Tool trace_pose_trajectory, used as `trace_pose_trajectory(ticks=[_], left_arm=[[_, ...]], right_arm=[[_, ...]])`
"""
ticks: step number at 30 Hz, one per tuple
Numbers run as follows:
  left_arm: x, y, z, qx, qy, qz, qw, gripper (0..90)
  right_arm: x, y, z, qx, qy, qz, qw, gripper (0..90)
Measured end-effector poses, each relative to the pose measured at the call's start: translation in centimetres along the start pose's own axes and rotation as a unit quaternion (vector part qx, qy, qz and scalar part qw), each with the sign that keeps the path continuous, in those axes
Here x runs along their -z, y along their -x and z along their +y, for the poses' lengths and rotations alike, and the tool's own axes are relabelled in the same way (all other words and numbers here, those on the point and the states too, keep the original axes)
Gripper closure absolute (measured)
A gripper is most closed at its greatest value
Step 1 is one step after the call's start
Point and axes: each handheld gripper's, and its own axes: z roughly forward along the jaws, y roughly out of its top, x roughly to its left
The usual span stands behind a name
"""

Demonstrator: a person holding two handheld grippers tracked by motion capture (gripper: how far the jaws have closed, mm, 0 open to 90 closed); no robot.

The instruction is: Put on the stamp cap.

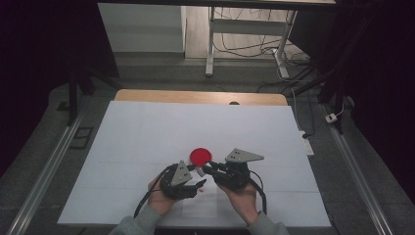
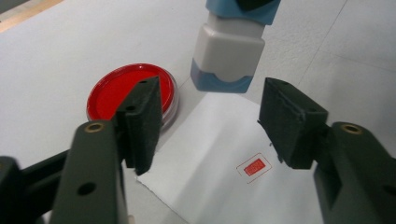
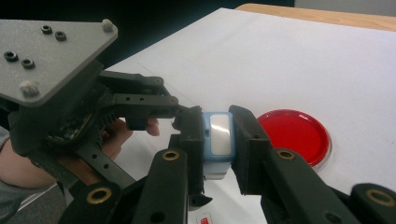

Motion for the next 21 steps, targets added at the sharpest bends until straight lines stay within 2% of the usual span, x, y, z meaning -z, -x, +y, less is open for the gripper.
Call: trace_pose_trajectory(ticks=[7, 15, 21], left_arm=[[0.9, -0.7, -0.3, 0.02, -0.01, -0.01, 0.9997, 32.6], [3.0, -1.9, -1.2, 0.044, -0.019, -0.017, 0.9987, 31.9], [5.0, -3.0, -2.4, 0.061, -0.026, -0.016, 0.9977, 32.2]], right_arm=[[0.2, 0.2, 0.1, 0.01, -0.001, -0.005, 0.9999, 75.3], [0.6, 0.6, 0.2, 0.029, -0.005, -0.012, 0.9995, 75.3], [0.9, 1.0, 0.3, 0.03, -0.003, -0.017, 0.9994, 75.3]])
